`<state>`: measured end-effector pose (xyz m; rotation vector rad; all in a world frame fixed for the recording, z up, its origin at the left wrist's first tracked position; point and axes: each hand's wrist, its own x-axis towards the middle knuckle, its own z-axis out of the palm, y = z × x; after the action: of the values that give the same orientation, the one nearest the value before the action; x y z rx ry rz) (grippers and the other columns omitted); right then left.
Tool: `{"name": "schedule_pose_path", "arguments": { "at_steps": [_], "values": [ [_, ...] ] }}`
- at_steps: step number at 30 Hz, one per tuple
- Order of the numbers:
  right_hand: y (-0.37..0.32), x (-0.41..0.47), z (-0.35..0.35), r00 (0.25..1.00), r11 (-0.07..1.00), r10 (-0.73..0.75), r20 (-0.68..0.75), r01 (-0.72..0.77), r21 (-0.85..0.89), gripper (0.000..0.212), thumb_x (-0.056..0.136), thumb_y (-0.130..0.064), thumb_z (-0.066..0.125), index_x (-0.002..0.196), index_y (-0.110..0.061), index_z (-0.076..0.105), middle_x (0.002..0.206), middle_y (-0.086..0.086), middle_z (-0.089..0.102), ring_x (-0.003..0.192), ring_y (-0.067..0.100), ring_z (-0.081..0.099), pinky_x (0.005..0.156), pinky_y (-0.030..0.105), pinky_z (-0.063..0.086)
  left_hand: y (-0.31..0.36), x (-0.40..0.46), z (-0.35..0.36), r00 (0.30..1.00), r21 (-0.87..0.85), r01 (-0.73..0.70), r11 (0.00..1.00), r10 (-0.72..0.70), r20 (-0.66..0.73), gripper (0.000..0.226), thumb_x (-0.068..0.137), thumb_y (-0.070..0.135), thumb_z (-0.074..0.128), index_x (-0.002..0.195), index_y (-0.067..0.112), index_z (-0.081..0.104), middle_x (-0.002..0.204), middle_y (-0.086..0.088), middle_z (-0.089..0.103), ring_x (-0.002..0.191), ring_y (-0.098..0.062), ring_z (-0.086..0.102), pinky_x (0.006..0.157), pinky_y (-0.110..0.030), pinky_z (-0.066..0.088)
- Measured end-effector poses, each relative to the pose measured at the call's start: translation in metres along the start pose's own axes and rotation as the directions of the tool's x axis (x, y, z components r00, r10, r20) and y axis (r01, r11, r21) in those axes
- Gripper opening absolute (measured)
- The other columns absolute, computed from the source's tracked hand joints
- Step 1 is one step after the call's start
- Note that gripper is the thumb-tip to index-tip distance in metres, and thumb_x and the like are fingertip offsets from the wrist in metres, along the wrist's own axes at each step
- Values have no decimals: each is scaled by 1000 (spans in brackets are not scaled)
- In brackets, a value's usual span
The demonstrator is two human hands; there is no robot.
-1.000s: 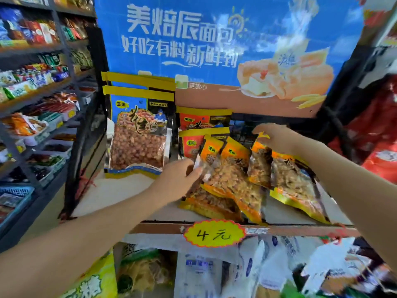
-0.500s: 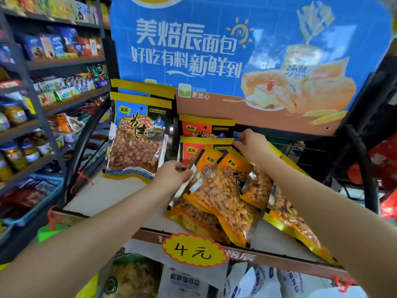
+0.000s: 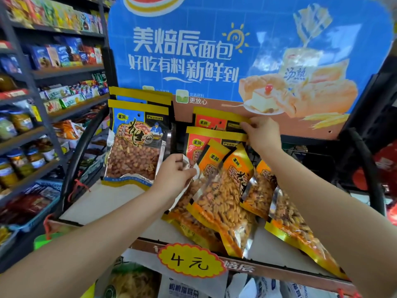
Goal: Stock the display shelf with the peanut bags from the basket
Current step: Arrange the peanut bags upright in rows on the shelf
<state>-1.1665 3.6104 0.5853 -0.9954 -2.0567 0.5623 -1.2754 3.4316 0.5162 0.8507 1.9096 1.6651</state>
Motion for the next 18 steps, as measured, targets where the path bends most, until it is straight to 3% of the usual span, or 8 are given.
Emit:
{"name": "schedule_pose_path", "arguments": {
  "at_steps": [2,5,7,9,10,12,15,18],
  "values": [
    [2,6,-12,999,992,41,-34,-37,119,28,91,-23,55,82,2,65,59,14,62,47,19,62,66,44,57,3,-2,2,998,14,-68,998,68,-17,7,87,4,59,90,7,53,76,-5,55,65,-18,49,60,-25,38],
    [3,12,-21,998,982,63,-21,-58,178,21,91,-20,53,79,-5,61,65,19,64,61,35,69,72,57,56,8,3,3,985,-18,-159,987,157,-76,9,87,2,56,83,4,49,70,-7,50,61,-15,46,63,-24,38],
    [1,10,-24,999,993,53,-10,-52,102,20,91,-19,52,73,-12,54,68,19,64,66,36,68,71,55,56,10,12,2,966,34,-231,972,234,-109,10,88,5,56,89,-1,48,81,-24,50,69,-25,47,71,-30,40],
    [-3,4,-28,997,1000,6,-82,-4,18,6,90,-18,54,90,-13,52,81,12,64,73,31,65,70,48,56,5,20,1,950,141,-283,949,298,-95,11,88,10,56,89,5,46,82,-24,48,74,-31,49,71,-32,39],
    [-6,0,-30,988,999,-29,-150,27,-18,16,90,-18,55,103,-12,49,85,6,60,75,28,61,68,44,54,2,23,1,945,180,-300,937,318,-82,10,89,12,55,88,8,46,80,-20,48,73,-28,49,69,-31,39],
    [-16,-8,-34,943,968,-246,-225,227,-107,28,89,-16,54,116,-10,46,94,5,57,78,27,56,63,40,48,-1,25,0,939,181,-323,929,338,-58,8,91,12,53,87,9,47,80,-20,48,72,-25,48,68,-30,37],
    [-29,-11,-26,818,786,-573,50,565,-250,32,90,-11,53,121,-7,53,119,16,59,107,35,53,80,46,49,2,26,-2,932,164,-361,918,359,46,13,94,9,47,81,12,46,83,-26,49,76,-36,47,71,-33,35],
    [-36,-5,-15,820,769,-494,290,568,-294,40,92,-16,51,131,-7,45,129,18,54,118,36,48,94,47,43,4,24,-4,919,161,-392,906,381,96,20,96,7,43,84,22,49,80,-12,51,78,-26,50,76,-34,38]
  ]
}}
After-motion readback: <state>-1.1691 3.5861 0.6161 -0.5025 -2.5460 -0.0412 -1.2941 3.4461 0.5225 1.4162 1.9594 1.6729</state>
